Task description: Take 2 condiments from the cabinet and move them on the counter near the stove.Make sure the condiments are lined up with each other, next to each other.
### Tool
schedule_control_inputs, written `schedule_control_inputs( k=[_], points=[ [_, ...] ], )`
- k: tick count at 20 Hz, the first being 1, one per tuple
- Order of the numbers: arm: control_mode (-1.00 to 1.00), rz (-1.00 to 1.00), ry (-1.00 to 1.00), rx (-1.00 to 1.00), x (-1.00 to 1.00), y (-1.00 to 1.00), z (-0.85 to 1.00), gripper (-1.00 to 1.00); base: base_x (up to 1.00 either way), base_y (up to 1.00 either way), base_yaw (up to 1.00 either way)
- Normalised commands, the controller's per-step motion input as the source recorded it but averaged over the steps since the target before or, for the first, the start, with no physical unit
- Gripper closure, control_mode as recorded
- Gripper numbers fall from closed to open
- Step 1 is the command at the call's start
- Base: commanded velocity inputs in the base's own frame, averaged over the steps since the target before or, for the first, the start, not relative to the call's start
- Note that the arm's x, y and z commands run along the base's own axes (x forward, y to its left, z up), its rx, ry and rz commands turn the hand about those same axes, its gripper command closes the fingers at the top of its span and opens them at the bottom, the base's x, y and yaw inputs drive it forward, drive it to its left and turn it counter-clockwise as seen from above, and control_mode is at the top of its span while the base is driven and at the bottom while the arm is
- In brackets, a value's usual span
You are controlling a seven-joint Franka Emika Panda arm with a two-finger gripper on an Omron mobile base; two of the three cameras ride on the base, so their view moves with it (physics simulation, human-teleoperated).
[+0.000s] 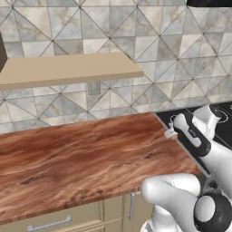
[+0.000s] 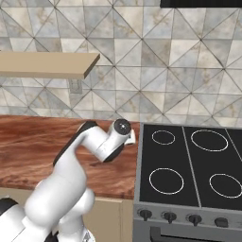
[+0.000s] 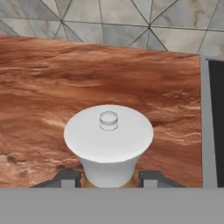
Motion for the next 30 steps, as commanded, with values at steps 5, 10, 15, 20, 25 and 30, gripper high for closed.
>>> schedule_control_inputs(
  k=[5,10,15,20,25,30],
  points=[
    [-1.00,0.13,0.00,0.02,0.11,-0.01,-0.21,1.00,0.00,0.00,0.00],
    [-1.00,0.22,-0.03,0.01,0.17,-0.10,-0.21,1.00,0.00,0.00,0.00],
    [-1.00,0.16,-0.03,0.05,0.11,-0.12,-0.09,1.00,0.00,0.00,0.00],
    [-1.00,0.04,0.00,0.13,0.08,-0.09,0.00,1.00,0.00,0.00,0.00],
    [-1.00,0.03,0.00,0.10,0.09,-0.01,-0.09,1.00,0.00,0.00,0.00],
    [-1.00,0.03,0.00,0.00,0.09,0.00,-0.20,1.00,0.00,0.00,0.00]
  ],
)
